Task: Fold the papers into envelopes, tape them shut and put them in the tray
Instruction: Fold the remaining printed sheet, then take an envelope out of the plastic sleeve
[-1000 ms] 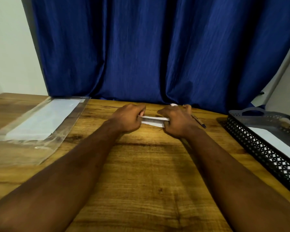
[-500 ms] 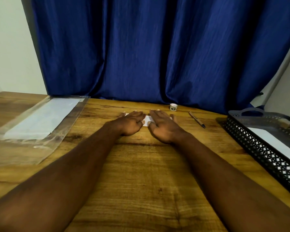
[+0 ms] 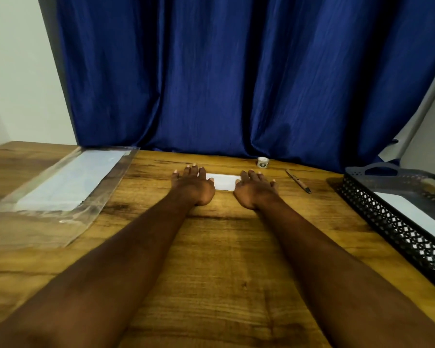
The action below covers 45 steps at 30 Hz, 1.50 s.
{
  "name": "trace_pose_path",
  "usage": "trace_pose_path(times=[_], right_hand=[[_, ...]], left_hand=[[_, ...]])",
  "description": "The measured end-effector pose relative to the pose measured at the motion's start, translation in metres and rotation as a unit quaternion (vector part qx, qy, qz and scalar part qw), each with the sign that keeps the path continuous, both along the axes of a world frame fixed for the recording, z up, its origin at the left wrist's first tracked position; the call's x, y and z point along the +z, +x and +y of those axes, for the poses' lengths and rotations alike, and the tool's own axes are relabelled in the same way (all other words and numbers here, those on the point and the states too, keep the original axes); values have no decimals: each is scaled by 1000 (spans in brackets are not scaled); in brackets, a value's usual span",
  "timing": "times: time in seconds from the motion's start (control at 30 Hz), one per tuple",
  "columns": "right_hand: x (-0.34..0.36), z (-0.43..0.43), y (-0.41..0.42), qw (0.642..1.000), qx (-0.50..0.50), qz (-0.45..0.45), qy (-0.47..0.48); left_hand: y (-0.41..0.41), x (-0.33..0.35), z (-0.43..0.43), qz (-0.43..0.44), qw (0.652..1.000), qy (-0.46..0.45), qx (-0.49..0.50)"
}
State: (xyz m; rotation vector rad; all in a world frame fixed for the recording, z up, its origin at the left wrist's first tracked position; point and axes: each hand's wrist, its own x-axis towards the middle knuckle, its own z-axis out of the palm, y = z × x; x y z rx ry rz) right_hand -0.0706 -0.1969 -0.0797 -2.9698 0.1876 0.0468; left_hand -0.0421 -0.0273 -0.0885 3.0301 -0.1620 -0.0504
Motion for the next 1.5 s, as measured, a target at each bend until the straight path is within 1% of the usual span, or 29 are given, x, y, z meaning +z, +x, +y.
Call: trace_pose_path(times=[0.1, 0.17, 0.23, 0.27, 0.33, 0.37, 0.43, 0.5, 0.57, 0.63, 0.67, 0.7, 0.8, 0.87, 0.93, 1.0, 1.03, 1.1, 1.13, 1.2, 1.27, 1.33, 1.37, 1.4, 1.43, 1.47, 1.5], right_hand=[[-1, 2, 0, 1000, -3, -5, 3], [-3, 4, 1, 1000, -12, -9, 2], [-7, 3, 1, 999, -33, -30, 10], [-8, 3, -1, 997, -47, -59, 21], [-8, 0, -9, 985, -76, -146, 43], [-6, -1, -14, 978, -82, -187, 52], [-4, 2, -24, 966, -70, -240, 69], [-2, 6, -30, 955, -53, -272, 104], [1, 12, -38, 943, -46, -280, 172], [3, 22, -44, 928, -38, -268, 257], [5, 26, -46, 921, -28, -262, 286], [8, 31, -49, 920, -15, -260, 294], [12, 47, -55, 936, 51, -246, 248], [16, 53, -60, 944, 102, -236, 205], [22, 60, -64, 955, 157, -198, 158], [28, 68, -68, 961, 202, -151, 112], [29, 73, -69, 960, 216, -142, 104], [31, 86, -70, 955, 234, -149, 105], [31, 92, -71, 953, 239, -153, 106], [31, 107, -72, 949, 252, -155, 108], [29, 121, -75, 943, 264, -159, 122], [26, 130, -77, 936, 275, -167, 142], [25, 134, -78, 933, 280, -171, 151], [25, 137, -80, 929, 286, -177, 157], [25, 139, -81, 925, 293, -182, 160], [25, 141, -82, 922, 298, -189, 162], [26, 142, -83, 919, 300, -194, 166]], left_hand=[[-1, -2, -1, -4, 1000, 7, 22], [-4, -2, -1, -17, 999, -5, 28], [-12, -2, 0, -59, 997, -36, 32], [-18, -1, 0, -102, 993, -49, 35], [-32, 2, 0, -207, 976, -68, 32], [-39, 4, -1, -241, 967, -81, 27], [-52, 7, 3, -251, 960, -114, 42], [-61, 9, 10, -228, 962, -113, 104], [-71, 11, 20, -178, 966, -76, 169], [-77, 12, 30, -129, 972, -56, 186], [-79, 14, 34, -121, 974, -54, 184], [-82, 17, 40, -125, 974, -55, 180], [-92, 28, 67, -150, 971, -40, 183], [-98, 37, 88, -149, 964, -9, 219], [-104, 46, 113, -106, 956, 0, 275], [-109, 52, 138, -33, 948, -35, 314], [-110, 53, 149, -1, 945, -54, 322], [-112, 50, 167, 28, 944, -94, 315], [-112, 48, 173, 25, 942, -118, 314], [-121, 50, 175, -4, 942, -145, 304], [-129, 59, 175, -33, 954, -143, 261], [-129, 70, 178, -43, 963, -151, 219], [-128, 77, 181, -25, 963, -175, 203], [-126, 83, 186, 12, 964, -195, 181], [-129, 89, 189, 69, 966, -201, 148], [-132, 96, 192, 134, 967, -185, 113], [-136, 100, 195, 177, 969, -152, 83]])
